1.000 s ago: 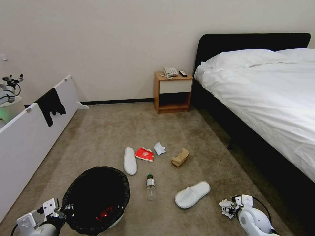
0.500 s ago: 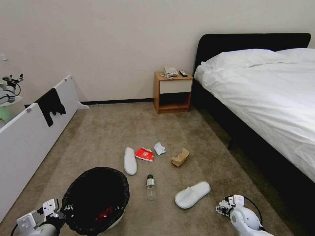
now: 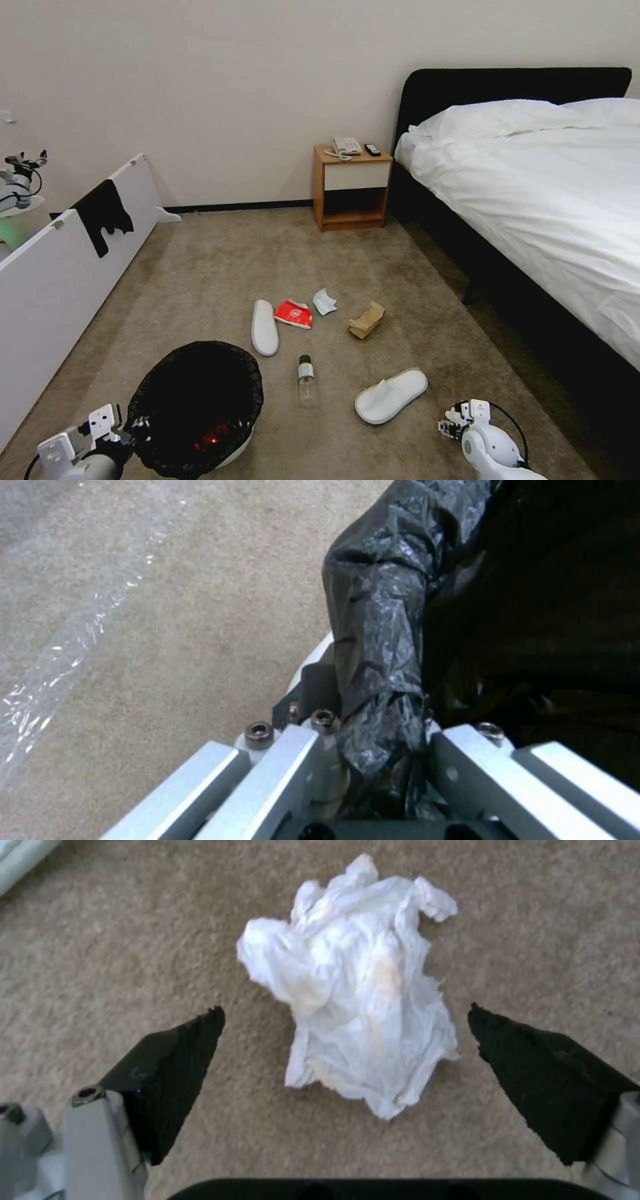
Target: Pick up the trash bin, then pick up the garbage from the floor and place it into the trash bin.
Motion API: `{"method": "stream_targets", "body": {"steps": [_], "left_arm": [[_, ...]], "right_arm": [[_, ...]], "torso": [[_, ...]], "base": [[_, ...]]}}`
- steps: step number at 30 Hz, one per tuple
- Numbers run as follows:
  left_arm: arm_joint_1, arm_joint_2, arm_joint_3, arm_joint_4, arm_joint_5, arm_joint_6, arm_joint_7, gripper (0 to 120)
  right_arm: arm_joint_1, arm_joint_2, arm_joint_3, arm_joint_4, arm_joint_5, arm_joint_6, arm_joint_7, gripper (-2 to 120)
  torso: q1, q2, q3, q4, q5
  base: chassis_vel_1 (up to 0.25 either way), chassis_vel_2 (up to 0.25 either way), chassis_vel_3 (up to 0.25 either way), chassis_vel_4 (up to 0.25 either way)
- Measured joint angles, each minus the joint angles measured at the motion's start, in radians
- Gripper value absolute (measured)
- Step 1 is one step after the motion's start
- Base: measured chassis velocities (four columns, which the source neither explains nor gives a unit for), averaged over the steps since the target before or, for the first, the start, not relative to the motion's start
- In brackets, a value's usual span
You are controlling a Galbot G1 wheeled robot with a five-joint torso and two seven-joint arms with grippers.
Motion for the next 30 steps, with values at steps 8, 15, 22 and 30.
{"method": "stream_targets", "body": {"steps": [8, 15, 22, 30], "left_arm": [[0.0, -0.001, 0.001, 0.004, 0.005, 0.0, 0.003, 1], [-0.002, -0.001, 0.004, 0.011, 0.008, 0.0, 0.005, 1], [-0.005, -0.001, 0.005, 0.015, 0.009, 0.0, 0.006, 1], [-0.009, -0.001, 0.01, 0.018, 0.011, 0.0, 0.006, 1]], "right_arm": [[0.013, 0.0, 0.002, -0.03, -0.022, 0.018, -0.006, 85], [0.011, -0.001, 0.004, -0.036, -0.035, 0.028, -0.013, 64], [-0.005, -0.007, -0.001, -0.027, -0.044, 0.036, -0.016, 38], [-0.032, -0.029, -0.021, 0.024, -0.046, 0.045, -0.016, 6]], "torso": [[0.0, 0.0, 0.0, 0.0, 0.0], [0.0, 0.0, 0.0, 0.0, 0.0], [0.0, 0.0, 0.0, 0.0, 0.0001], [0.0, 0.0, 0.0, 0.0, 0.0]], "base": [[0.0, 0.0, 0.0, 0.0], [0.0, 0.0, 0.0, 0.0], [0.0, 0.0, 0.0, 0.0], [0.0, 0.0, 0.0, 0.0]]}}
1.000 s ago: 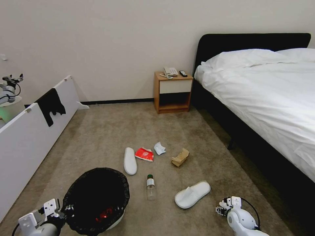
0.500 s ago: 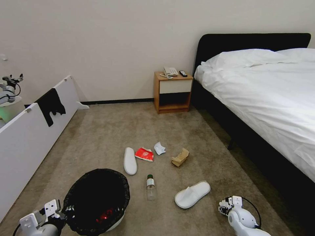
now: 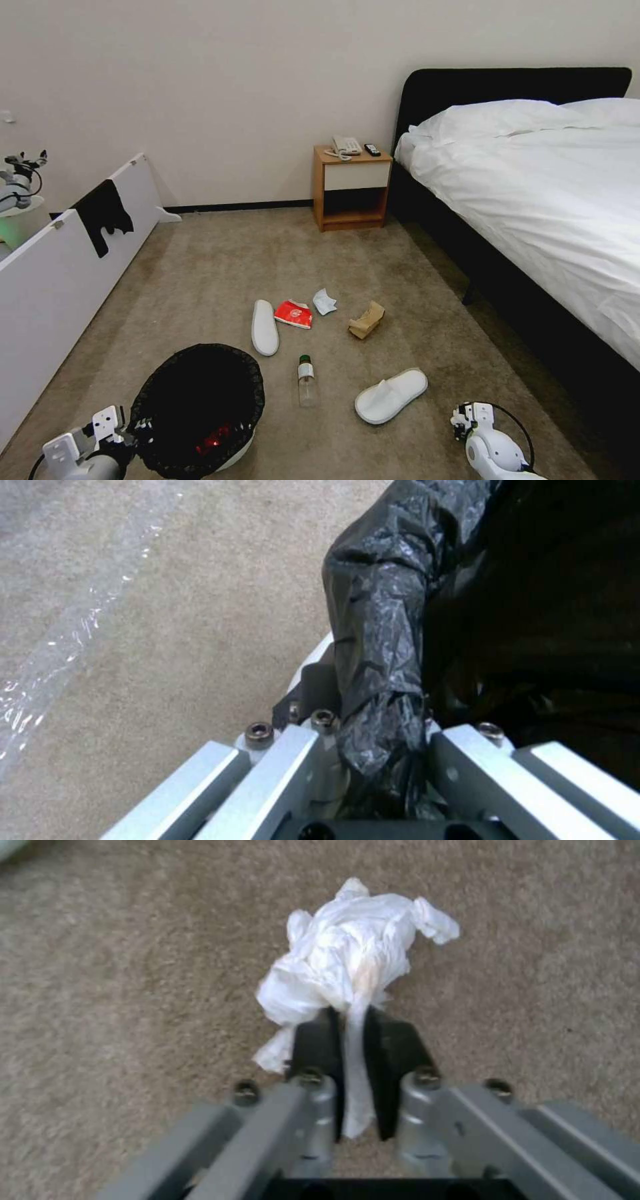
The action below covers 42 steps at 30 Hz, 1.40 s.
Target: Pick up the trash bin, then pick up the garbage from the floor and place it into the trash bin.
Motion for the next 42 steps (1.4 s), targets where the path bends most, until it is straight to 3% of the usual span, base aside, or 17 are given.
{"method": "stream_targets", "body": {"steps": [3, 14, 20, 22, 26, 28, 29, 33, 38, 42], "left_arm": [[0.0, 0.0, 0.002, 0.0, 0.0, 0.0, -0.001, 1], [-0.001, 0.0, 0.009, -0.003, 0.002, 0.0, -0.003, 1], [0.002, 0.002, 0.017, -0.018, -0.007, 0.0, -0.007, 1], [0.004, 0.006, 0.022, -0.029, -0.018, 0.0, -0.011, 1], [0.007, 0.01, 0.026, -0.035, -0.025, 0.0, -0.013, 1], [0.011, 0.02, 0.03, -0.049, -0.043, 0.0, -0.022, 1], [0.011, 0.02, 0.03, -0.049, -0.043, 0.0, -0.022, 1], [0.017, 0.045, 0.037, -0.076, -0.089, 0.0, -0.052, 1], [0.021, 0.057, 0.038, -0.088, -0.111, 0.0, -0.064, 1], [0.03, 0.086, 0.038, -0.119, -0.163, 0.0, -0.089, 1]], "right_arm": [[-0.01, -0.01, -0.006, 0.016, -0.001, 0.015, -0.004, 0], [-0.065, -0.072, -0.017, 0.137, 0.028, 0.089, -0.039, 0], [-0.133, -0.147, -0.016, 0.321, 0.096, 0.182, -0.075, 0], [-0.164, -0.196, -0.007, 0.459, 0.122, 0.244, -0.113, 0], [-0.173, -0.224, -0.004, 0.545, 0.141, 0.278, -0.138, 0], [-0.172, -0.277, 0.0, 0.689, 0.186, 0.324, -0.18, 0], [-0.172, -0.277, 0.0, 0.689, 0.186, 0.324, -0.18, 0], [-0.098, -0.375, -0.038, 0.875, 0.288, 0.392, -0.237, 0], [-0.033, -0.414, -0.09, 0.945, 0.338, 0.415, -0.25, 0], [0.135, -0.45, -0.224, 1.062, 0.445, 0.42, -0.24, 0]], "torso": [[0.0, 0.0, 0.0, 0.0001, 0.0001], [0.0, 0.0, 0.0, 0.0, -0.0001], [0.0, 0.0, 0.0, 0.0, 0.0], [0.0, 0.0, 0.0, -0.0002, 0.0001], [0.0, 0.0, 0.0, -0.0002, -0.0001], [0.0, 0.0, 0.0, 0.0002, -0.0001], [0.0, 0.0, 0.0, 0.0002, -0.0001], [0.0, 0.0, 0.0, -0.0002, 0.0001], [0.0, 0.0, 0.0, 0.0001, -0.0006], [0.0, 0.0, 0.0, 0.0, 0.0]], "base": [[0.0, 0.0, 0.0, 0.0], [0.0, 0.0, 0.0, 0.0], [0.0, 0.0, 0.0, 0.0], [0.0, 0.0, 0.0, 0.0], [0.0, 0.0, 0.0, 0.0], [0.0, 0.0, 0.0, 0.0], [0.0, 0.0, 0.0, 0.0], [0.0, 0.0, 0.0, 0.0], [0.0, 0.0, 0.0, 0.0], [0.0, 0.0, 0.0, 0.0]]}}
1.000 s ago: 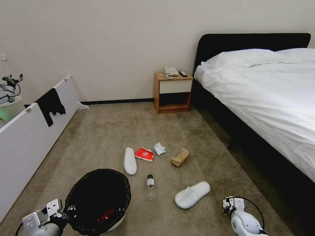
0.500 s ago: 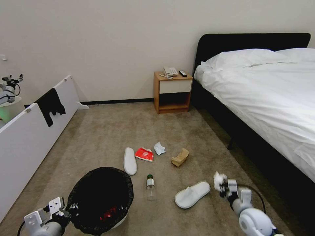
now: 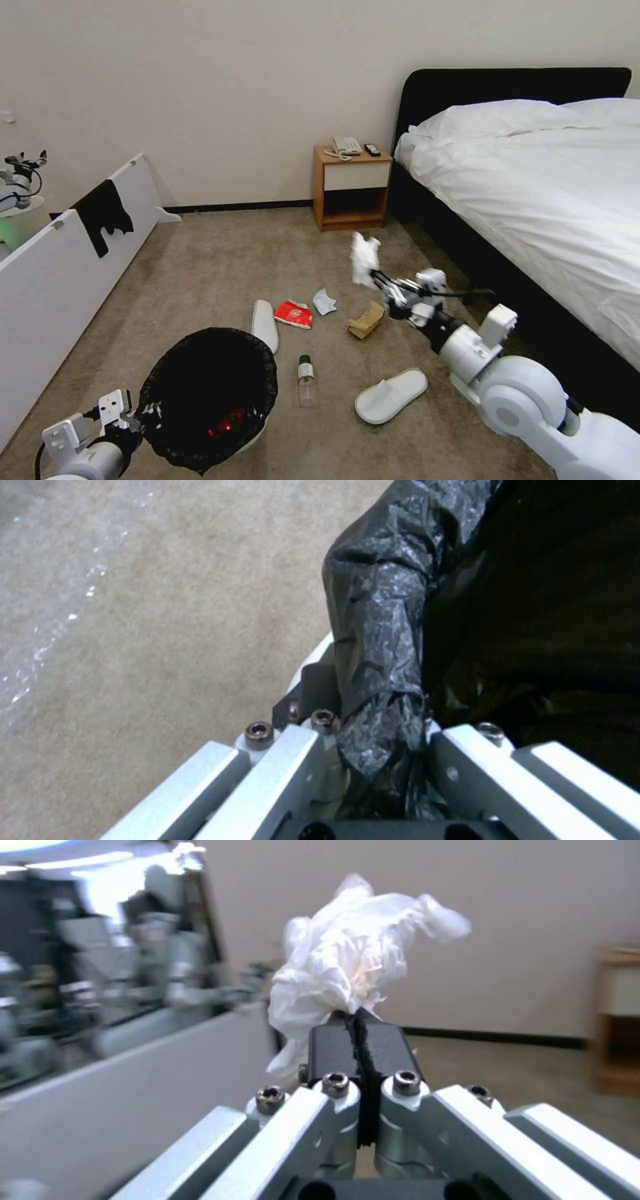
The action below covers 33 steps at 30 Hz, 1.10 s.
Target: Pick up the trash bin, then pick up the garbage from the floor and place it into the trash bin.
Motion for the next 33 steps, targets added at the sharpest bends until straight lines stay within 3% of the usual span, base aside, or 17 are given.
{"method": "stream_targets", "body": {"steps": [1, 2, 4, 5, 7, 8, 10, 19, 21, 33], "left_arm": [[0.002, 0.014, 0.003, -0.01, -0.013, 0.0, -0.006, 1], [0.002, 0.014, 0.003, -0.01, -0.013, 0.0, -0.006, 1], [0.008, 0.027, 0.011, -0.023, -0.023, 0.0, -0.01, 1], [0.008, 0.027, 0.011, -0.023, -0.023, 0.0, -0.01, 1], [0.008, 0.029, 0.02, -0.033, -0.023, 0.0, -0.01, 1], [0.008, 0.029, 0.02, -0.033, -0.023, 0.0, -0.01, 1], [0.005, 0.031, 0.022, -0.035, -0.021, 0.0, -0.01, 1], [-0.003, 0.044, 0.021, -0.037, -0.02, 0.0, -0.009, 1], [-0.006, 0.046, 0.017, -0.039, -0.021, 0.0, -0.008, 1], [-0.009, 0.051, 0.008, -0.043, -0.027, 0.0, -0.006, 1]], "right_arm": [[0.102, -0.006, -0.071, 0.05, 0.059, -0.029, 0.026, 0], [0.102, -0.006, -0.071, 0.05, 0.059, -0.029, 0.026, 0], [0.31, 0.017, -0.264, 0.099, 0.164, -0.095, 0.091, 0], [0.31, 0.017, -0.264, 0.099, 0.164, -0.095, 0.091, 0], [0.457, 0.066, -0.412, 0.102, 0.219, -0.148, 0.142, 0], [0.457, 0.066, -0.412, 0.102, 0.219, -0.148, 0.142, 0], [0.584, 0.105, -0.52, 0.094, 0.244, -0.195, 0.172, 0], [0.745, 0.175, -0.696, 0.083, 0.295, -0.311, 0.249, 0], [0.785, 0.218, -0.757, 0.073, 0.323, -0.371, 0.309, 0], [0.814, 0.276, -0.849, 0.042, 0.366, -0.516, 0.434, 0]], "torso": [[0.0, 0.0, 0.0, -0.0002, -0.0002], [0.0, 0.0, 0.0, -0.0002, -0.0002], [0.0, 0.0, 0.0, 0.0003, -0.0003], [0.0, 0.0, 0.0, 0.0003, -0.0003], [0.0, 0.0, 0.0, -0.0001, 0.0], [0.0, 0.0, 0.0, -0.0001, 0.0], [0.0, 0.0, 0.0, 0.0001, -0.0003], [0.0, 0.0, 0.0, -0.0001, -0.0002], [0.0, 0.0, 0.0, 0.0, -0.0002], [0.0, 0.0, 0.0, 0.0, -0.0001]], "base": [[0.0, 0.0, 0.0, 0.0], [0.0, 0.0, 0.0, 0.0], [0.0, 0.0, 0.0, 0.0], [0.0, 0.0, 0.0, 0.0], [0.0, 0.0, 0.0, 0.0], [0.0, 0.0, 0.0, 0.0], [0.0, 0.0, 0.0, 0.0], [0.0, 0.0, 0.0, 0.0], [0.0, 0.0, 0.0, 0.0], [0.0, 0.0, 0.0, 0.0]]}}
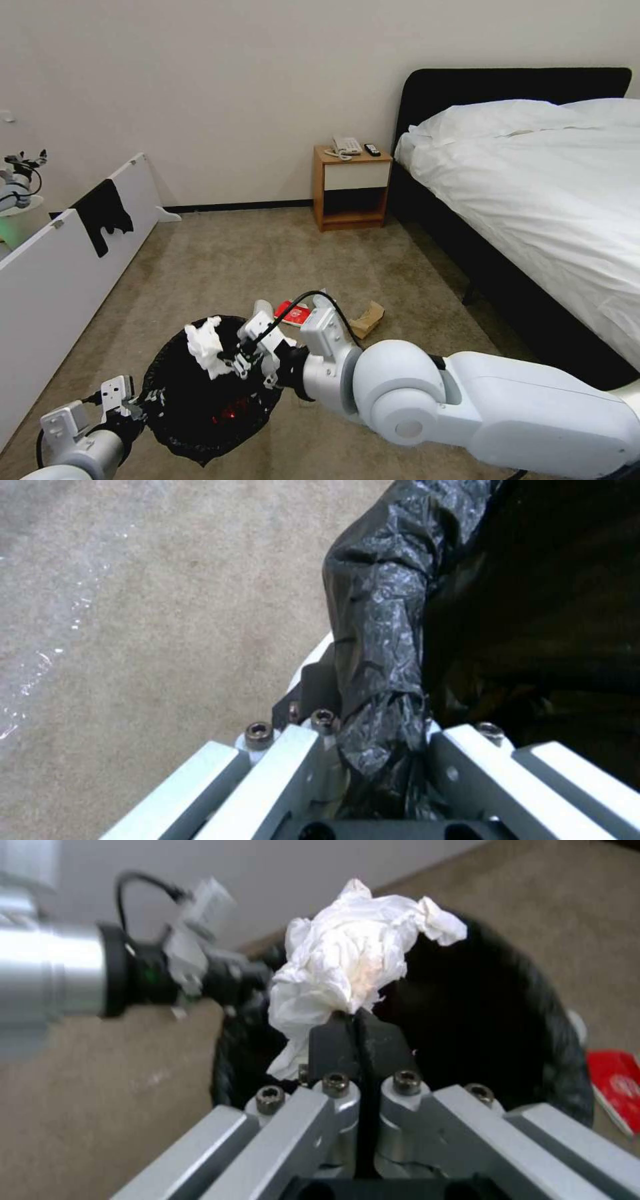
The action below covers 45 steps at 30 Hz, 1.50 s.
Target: Pick up the trash bin, then pick up the garbage from the floor and place it into the trash bin.
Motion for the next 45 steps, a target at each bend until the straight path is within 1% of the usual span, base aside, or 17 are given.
{"method": "stream_targets", "body": {"steps": [8, 22, 24, 26, 28, 29, 30, 31, 32, 34, 36, 38, 39, 41, 42, 44, 45], "left_arm": [[-0.005, -0.004, 0.001, 0.004, -0.002, 0.0, 0.002, 1], [-0.008, -0.009, 0.006, 0.011, -0.002, 0.0, 0.007, 1], [-0.008, -0.01, 0.006, 0.011, -0.001, 0.0, 0.009, 1], [-0.008, -0.01, 0.006, 0.012, -0.001, 0.0, 0.01, 1], [-0.008, -0.011, 0.007, 0.016, 0.0, 0.0, 0.011, 1], [-0.008, -0.011, 0.007, 0.016, 0.0, 0.0, 0.011, 1], [-0.009, -0.011, 0.007, 0.017, 0.0, 0.0, 0.012, 1], [-0.009, -0.011, 0.007, 0.019, 0.001, 0.0, 0.012, 1], [-0.009, -0.011, 0.007, 0.019, 0.001, 0.0, 0.012, 1], [-0.011, -0.011, 0.008, 0.024, 0.003, 0.0, 0.013, 1], [-0.011, -0.011, 0.009, 0.025, 0.003, 0.0, 0.013, 1], [-0.013, -0.011, 0.009, 0.032, 0.004, 0.0, 0.013, 1], [-0.013, -0.011, 0.009, 0.032, 0.004, 0.0, 0.013, 1], [-0.013, -0.01, 0.008, 0.036, 0.004, 0.0, 0.013, 1], [-0.013, -0.01, 0.008, 0.036, 0.004, 0.0, 0.013, 1], [-0.013, -0.009, 0.007, 0.042, 0.005, 0.0, 0.014, 1], [-0.013, -0.009, 0.007, 0.042, 0.005, 0.0, 0.014, 1]], "right_arm": [[-0.03, 0.022, -0.023, -0.047, -0.003, -0.03, 0.032, 0], [-0.074, 0.055, -0.046, -0.158, -0.045, -0.016, 0.034, 0], [-0.081, 0.062, -0.046, -0.176, -0.053, -0.008, 0.034, 9], [-0.084, 0.064, -0.046, -0.181, -0.056, -0.005, 0.034, 12], [-0.089, 0.066, -0.046, -0.191, -0.062, -0.001, 0.034, 23], [-0.089, 0.066, -0.046, -0.191, -0.062, -0.001, 0.034, 23], [-0.09, 0.066, -0.045, -0.191, -0.063, 0.0, 0.034, 26], [-0.091, 0.064, -0.043, -0.192, -0.065, 0.001, 0.033, 33], [-0.091, 0.064, -0.043, -0.192, -0.065, 0.001, 0.033, 33], [-0.094, 0.063, -0.038, -0.193, -0.066, 0.006, 0.032, 45], [-0.095, 0.063, -0.036, -0.193, -0.066, 0.006, 0.031, 48], [-0.095, 0.066, -0.032, -0.192, -0.067, 0.008, 0.031, 60], [-0.095, 0.066, -0.032, -0.192, -0.067, 0.008, 0.031, 60], [-0.095, 0.067, -0.027, -0.19, -0.068, 0.013, 0.031, 70], [-0.095, 0.067, -0.027, -0.19, -0.068, 0.013, 0.031, 70], [-0.098, 0.064, -0.01, -0.174, -0.07, 0.021, 0.03, 82], [-0.098, 0.064, -0.01, -0.174, -0.07, 0.021, 0.03, 82]], "torso": [[0.0, 0.0, 0.0, 0.0, 0.0], [0.0, 0.0, 0.0, 0.0, 0.0], [0.0, 0.0, 0.0, 0.0, 0.0], [0.0, 0.0, 0.0, 0.0001, 0.0], [0.0, 0.0, 0.0, 0.0, 0.0], [0.0, 0.0, 0.0, 0.0, 0.0], [0.0, 0.0, 0.0, 0.0, 0.0], [0.0, 0.0, 0.0, 0.0, 0.0], [0.0, 0.0, 0.0, 0.0, 0.0], [0.0, 0.0, 0.0, 0.0, 0.0001], [0.0, 0.0, 0.0, 0.0, 0.0], [0.0, 0.0, 0.0, 0.0, 0.0], [0.0, 0.0, 0.0, 0.0, 0.0], [0.0, 0.0, 0.0, 0.0, 0.0], [0.0, 0.0, 0.0, 0.0, 0.0], [0.0, 0.0, 0.0, 0.0, 0.0], [0.0, 0.0, 0.0, 0.0, 0.0]], "base": [[0.0, 0.0, 0.0, 0.0], [0.0, 0.0, 0.0, 0.0], [0.0, 0.0, 0.0, 0.0], [0.0, 0.0, 0.0, 0.0], [0.0, 0.0, 0.0, 0.0], [0.0, 0.0, 0.0, 0.0], [0.0, 0.0, 0.0, 0.0], [0.0, 0.0, 0.0, 0.0], [0.0, 0.0, 0.0, 0.0], [0.0, 0.0, 0.0, 0.0], [0.0, 0.0, 0.0, 0.0], [0.0, 0.0, 0.0, 0.0], [0.0, 0.0, 0.0, 0.0], [0.0, 0.0, 0.0, 0.0], [0.0, 0.0, 0.0, 0.0], [0.0, 0.0, 0.0, 0.0], [0.0, 0.0, 0.0, 0.0]]}}
